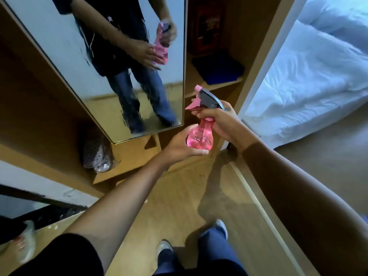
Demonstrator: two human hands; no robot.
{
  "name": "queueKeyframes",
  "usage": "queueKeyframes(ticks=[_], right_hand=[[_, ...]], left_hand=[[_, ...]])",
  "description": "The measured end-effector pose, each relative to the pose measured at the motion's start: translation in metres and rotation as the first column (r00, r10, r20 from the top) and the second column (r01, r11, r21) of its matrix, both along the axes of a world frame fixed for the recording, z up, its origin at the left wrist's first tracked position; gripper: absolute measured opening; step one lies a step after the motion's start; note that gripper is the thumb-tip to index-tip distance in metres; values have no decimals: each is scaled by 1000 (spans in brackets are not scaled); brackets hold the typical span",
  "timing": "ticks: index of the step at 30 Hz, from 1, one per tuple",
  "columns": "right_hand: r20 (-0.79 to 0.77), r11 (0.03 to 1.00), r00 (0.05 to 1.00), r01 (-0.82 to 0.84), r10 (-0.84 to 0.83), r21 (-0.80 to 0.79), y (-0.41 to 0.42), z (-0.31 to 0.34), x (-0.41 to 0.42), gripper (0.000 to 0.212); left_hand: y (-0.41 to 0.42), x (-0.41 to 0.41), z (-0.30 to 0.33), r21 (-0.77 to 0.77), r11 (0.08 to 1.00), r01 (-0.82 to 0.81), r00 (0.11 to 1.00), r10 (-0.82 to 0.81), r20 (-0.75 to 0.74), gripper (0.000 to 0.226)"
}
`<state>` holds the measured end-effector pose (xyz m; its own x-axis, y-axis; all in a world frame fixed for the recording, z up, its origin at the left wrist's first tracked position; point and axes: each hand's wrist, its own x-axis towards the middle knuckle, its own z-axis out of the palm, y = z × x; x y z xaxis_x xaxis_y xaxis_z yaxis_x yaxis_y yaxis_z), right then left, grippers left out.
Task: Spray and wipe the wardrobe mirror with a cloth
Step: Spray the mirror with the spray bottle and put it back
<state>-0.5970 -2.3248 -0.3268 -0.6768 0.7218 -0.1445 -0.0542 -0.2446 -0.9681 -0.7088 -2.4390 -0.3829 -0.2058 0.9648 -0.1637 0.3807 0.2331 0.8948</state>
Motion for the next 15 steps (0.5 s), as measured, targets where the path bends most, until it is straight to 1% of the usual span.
queueKeyframes(ticks=[2, 4, 6, 8, 9, 15], right_hand=[[-11, 999, 999, -34, 33, -18, 23, 9, 6, 35], [-3, 999, 999, -37, 37, -37, 49, 18, 12, 35], [67, 997, 995, -69, 68, 18, 76, 26, 18, 35], [182, 984, 977, -134, 112, 114, 99, 30, 26, 29], [212, 979, 970, -151, 119, 138, 109, 32, 30, 25], [165, 957, 982, -135, 94, 258, 155, 42, 42, 21]], left_hand=[[20, 12, 11, 56, 998, -23, 998, 27, -62, 66], [41, 24, 20, 95, 993, -64, 994, 72, -83, 60], [64, 35, 26, 98, 987, -127, 990, 132, -48, 54], [87, 45, 28, 100, 972, -213, 977, 213, 11, 50], [98, 48, 29, 114, 962, -247, 969, 245, 34, 49], [149, 58, 40, 195, 925, -326, 944, 328, 24, 52]])
